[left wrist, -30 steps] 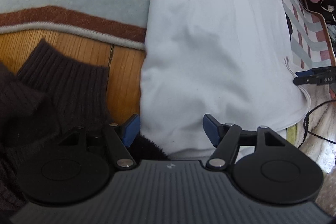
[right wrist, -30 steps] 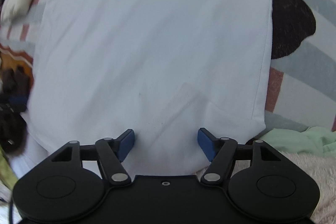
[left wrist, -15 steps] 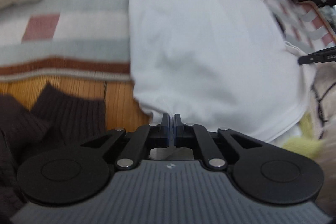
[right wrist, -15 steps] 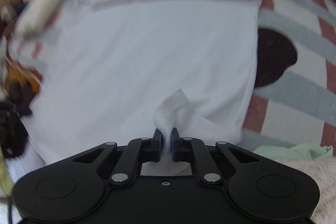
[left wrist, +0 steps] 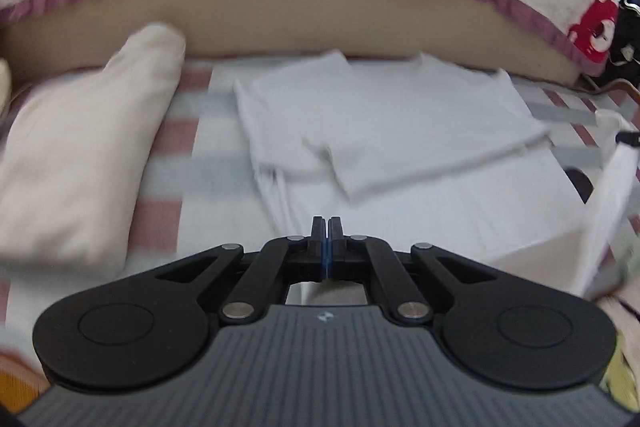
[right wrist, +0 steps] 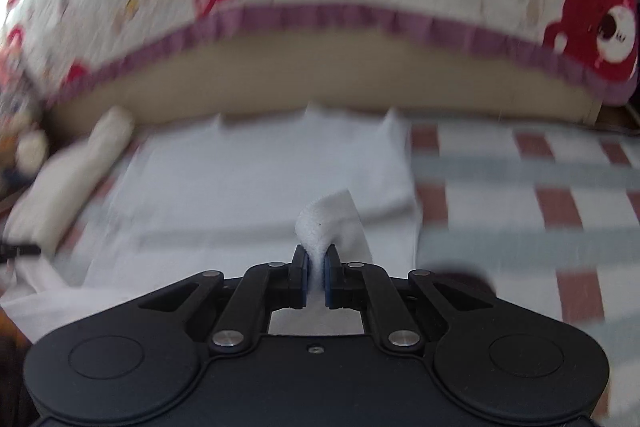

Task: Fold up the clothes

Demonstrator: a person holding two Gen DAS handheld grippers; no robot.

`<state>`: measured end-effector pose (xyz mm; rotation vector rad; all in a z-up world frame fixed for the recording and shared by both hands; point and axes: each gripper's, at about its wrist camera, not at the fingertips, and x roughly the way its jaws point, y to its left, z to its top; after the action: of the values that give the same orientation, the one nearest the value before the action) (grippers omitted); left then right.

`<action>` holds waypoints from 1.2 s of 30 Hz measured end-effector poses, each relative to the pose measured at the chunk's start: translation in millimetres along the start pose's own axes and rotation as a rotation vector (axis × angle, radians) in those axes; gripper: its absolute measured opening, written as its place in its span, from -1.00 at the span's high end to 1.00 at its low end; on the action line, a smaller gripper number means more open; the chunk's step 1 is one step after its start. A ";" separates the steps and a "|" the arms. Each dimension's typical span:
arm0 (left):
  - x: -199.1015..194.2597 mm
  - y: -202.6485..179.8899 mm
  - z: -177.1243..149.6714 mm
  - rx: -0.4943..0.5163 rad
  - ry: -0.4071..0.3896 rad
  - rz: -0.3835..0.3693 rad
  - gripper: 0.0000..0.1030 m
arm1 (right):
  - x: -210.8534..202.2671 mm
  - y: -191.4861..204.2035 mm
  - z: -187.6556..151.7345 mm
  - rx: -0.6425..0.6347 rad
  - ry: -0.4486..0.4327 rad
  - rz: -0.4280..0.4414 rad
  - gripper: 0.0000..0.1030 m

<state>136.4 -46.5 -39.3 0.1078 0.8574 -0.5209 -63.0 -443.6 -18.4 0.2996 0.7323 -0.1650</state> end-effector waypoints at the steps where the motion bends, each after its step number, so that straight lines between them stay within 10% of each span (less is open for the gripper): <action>1: 14.1 0.9 6.0 -0.023 0.007 0.002 0.96 | 10.0 -3.1 8.6 0.015 -0.034 -0.006 0.84; 6: 62.0 17.1 -7.0 -0.194 0.007 0.005 0.47 | 76.9 -28.2 4.4 0.018 -0.060 -0.079 0.20; 11: 62.9 35.0 -41.6 -0.347 -0.048 -0.080 0.20 | 90.1 -63.7 -4.1 0.167 0.020 -0.116 0.21; 22: 73.0 -12.6 -59.4 -0.100 0.022 -0.098 0.20 | 104.3 -58.5 -12.8 0.167 0.097 -0.078 0.21; 36: 88.9 -11.1 -48.7 -0.151 -0.006 -0.061 -0.02 | 106.6 -33.1 -18.5 -0.019 0.098 -0.081 0.21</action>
<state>145.2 -76.9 -136.2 -0.0585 0.8933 -0.5118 -4.8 -473.5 -110.7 0.2613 0.8434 -0.2208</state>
